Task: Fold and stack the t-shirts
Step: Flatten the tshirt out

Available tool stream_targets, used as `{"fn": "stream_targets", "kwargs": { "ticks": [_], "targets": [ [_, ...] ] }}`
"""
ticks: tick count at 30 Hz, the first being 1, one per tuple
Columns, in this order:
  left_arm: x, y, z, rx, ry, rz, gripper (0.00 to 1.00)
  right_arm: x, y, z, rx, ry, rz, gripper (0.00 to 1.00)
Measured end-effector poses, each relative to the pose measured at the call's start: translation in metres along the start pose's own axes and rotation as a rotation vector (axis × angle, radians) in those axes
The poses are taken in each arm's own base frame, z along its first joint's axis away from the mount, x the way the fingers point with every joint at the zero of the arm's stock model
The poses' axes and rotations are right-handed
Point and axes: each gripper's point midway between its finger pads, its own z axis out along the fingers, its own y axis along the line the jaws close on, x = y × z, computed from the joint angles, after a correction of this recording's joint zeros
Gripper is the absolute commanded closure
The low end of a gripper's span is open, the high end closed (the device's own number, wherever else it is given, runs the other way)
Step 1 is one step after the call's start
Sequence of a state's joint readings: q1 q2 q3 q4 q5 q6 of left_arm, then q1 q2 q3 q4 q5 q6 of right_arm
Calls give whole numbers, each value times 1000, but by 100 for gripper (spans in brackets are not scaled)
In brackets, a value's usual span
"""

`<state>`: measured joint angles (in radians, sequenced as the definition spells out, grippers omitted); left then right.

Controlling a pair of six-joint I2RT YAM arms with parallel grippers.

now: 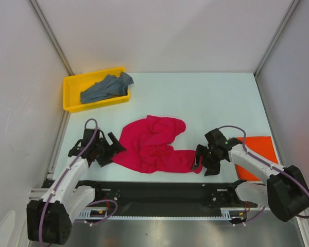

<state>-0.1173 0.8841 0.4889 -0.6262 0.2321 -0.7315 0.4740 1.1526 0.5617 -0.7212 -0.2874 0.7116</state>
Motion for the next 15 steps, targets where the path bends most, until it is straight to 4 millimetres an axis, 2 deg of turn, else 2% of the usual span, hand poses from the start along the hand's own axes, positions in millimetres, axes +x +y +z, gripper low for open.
{"fn": "stream_targets", "kwargs": {
  "ticks": [5, 8, 13, 15],
  "targets": [
    [8, 5, 17, 8, 57, -104, 22, -8, 6, 3, -17, -28, 9, 23],
    [18, 12, 25, -3, 102, -163, 22, -13, 10, 5, -35, -44, 6, 23],
    [14, 12, 27, -3, 87, -174, 24, -17, 12, 12, -35, -34, 9, 23],
    [14, 14, 27, -19, 93, -183, 20, -17, 12, 13, -35, -28, 12, 23]
  ]
}}
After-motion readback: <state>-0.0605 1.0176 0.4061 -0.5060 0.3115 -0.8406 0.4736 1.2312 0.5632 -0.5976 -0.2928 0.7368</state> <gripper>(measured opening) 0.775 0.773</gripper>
